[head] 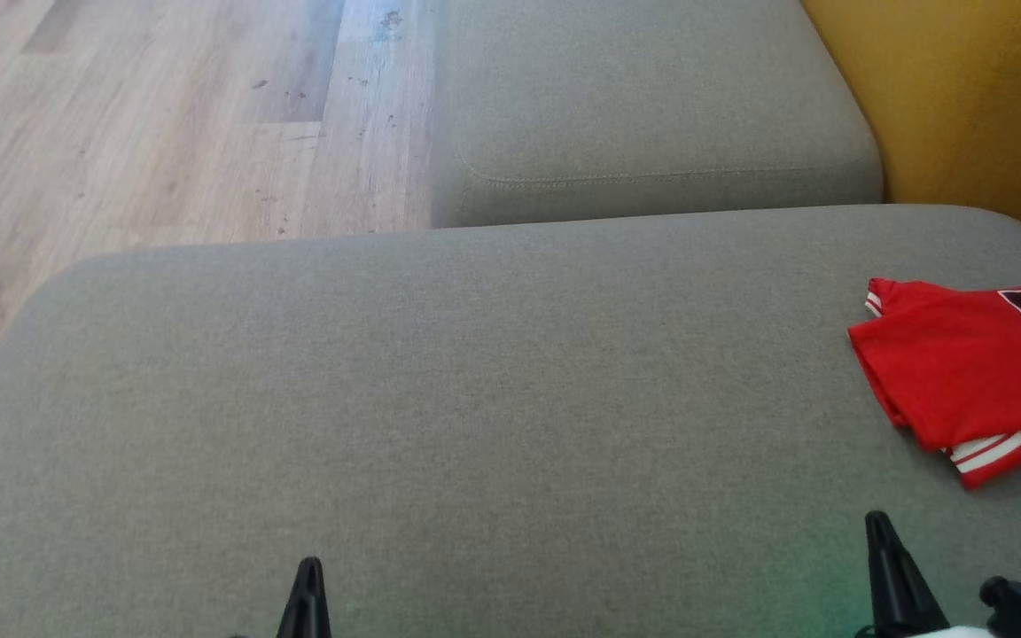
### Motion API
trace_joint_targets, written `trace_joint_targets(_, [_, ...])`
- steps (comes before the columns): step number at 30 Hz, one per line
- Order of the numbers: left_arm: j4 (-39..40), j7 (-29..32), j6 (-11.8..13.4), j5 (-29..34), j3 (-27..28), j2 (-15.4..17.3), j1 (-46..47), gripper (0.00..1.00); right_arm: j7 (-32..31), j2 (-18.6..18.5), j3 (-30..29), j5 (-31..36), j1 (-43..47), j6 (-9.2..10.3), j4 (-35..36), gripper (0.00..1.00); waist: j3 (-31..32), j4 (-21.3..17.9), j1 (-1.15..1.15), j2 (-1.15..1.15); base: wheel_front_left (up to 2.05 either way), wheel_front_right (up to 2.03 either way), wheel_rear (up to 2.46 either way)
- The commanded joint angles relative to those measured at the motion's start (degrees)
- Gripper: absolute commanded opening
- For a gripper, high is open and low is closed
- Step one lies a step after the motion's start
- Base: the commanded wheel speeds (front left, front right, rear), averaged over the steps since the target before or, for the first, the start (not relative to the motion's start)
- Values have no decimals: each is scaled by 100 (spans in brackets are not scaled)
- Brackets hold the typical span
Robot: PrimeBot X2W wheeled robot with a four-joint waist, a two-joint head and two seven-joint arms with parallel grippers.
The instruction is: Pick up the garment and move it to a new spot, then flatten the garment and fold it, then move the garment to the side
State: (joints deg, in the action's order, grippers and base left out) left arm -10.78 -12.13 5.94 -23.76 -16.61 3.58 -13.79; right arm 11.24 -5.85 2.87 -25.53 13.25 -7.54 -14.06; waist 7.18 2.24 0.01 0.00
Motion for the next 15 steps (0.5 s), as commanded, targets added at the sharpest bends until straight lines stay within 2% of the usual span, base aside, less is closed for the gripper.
trace_joint_targets(1, [149, 19, -56, -209, 133, 43, 332, 0, -34, 3, -63, -214, -364, 1, 154, 0, -14, -4, 0, 0, 0, 0, 0])
trace_joint_targets(15, [78, 198, -222, -1102, 340, 77, 546, 0, -240, 27, -157, -1041, -562, 1, 136, 0, -105, -32, 0, 0, 0, 0, 0])
